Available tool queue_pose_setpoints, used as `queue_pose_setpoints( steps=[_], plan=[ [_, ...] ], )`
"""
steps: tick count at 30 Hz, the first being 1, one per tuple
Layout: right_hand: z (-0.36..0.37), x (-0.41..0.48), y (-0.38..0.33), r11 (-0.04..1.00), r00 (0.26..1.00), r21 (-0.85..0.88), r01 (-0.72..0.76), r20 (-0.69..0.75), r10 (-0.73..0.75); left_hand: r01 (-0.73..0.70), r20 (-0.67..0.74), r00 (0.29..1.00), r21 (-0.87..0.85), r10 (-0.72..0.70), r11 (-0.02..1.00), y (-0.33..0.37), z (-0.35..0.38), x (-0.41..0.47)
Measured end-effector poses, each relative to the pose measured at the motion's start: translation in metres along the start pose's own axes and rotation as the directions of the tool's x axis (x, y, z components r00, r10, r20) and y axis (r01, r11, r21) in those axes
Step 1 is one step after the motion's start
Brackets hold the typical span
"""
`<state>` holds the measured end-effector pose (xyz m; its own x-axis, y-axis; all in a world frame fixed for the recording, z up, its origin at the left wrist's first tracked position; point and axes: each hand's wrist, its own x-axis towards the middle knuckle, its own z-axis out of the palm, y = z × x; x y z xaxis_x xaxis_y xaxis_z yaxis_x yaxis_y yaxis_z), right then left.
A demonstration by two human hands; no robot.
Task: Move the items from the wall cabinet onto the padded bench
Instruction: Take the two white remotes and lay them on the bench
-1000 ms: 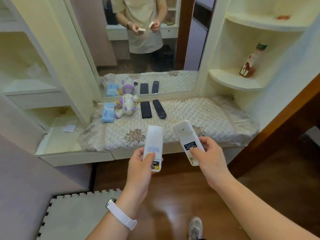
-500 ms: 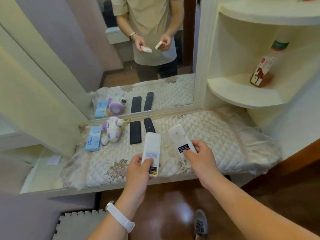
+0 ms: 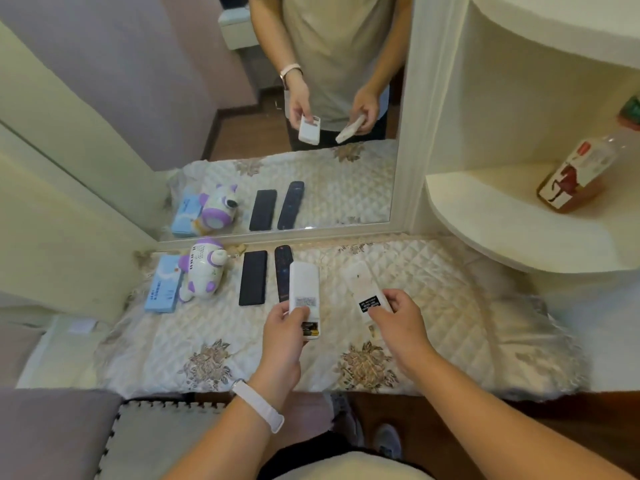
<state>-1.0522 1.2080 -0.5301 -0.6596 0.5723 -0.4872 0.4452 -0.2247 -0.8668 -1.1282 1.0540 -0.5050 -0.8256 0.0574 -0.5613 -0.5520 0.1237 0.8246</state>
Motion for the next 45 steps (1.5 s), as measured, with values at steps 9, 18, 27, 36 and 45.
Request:
queue_pose_setpoints(
  steps=[9,18,27,36,45],
  plan=[
    [0.014,0.062,-0.002,0.991,0.993,-0.084,-0.108,-0.045,0.105,0.114,0.069,0.990,0.075,-0.119,0.991,0.003,0.027,0.085],
    [0.047,0.143,-0.013,0.940,0.967,-0.228,-0.254,-0.084,0.241,0.181,0.176,0.959,0.221,-0.222,0.958,0.008,0.054,0.164],
    [0.065,0.171,0.007,0.898,0.957,-0.331,-0.289,-0.099,0.272,0.183,0.177,0.955,0.281,-0.238,0.942,-0.007,0.062,0.189],
    [0.058,0.159,0.012,0.783,0.994,-0.617,-0.082,0.010,0.112,0.050,0.160,0.979,0.395,-0.123,0.917,0.005,0.049,0.167],
    [0.037,0.140,0.002,0.625,0.971,-0.762,0.171,0.237,0.023,-0.136,0.071,0.991,0.536,0.117,0.833,0.015,0.016,0.120]
  ],
)
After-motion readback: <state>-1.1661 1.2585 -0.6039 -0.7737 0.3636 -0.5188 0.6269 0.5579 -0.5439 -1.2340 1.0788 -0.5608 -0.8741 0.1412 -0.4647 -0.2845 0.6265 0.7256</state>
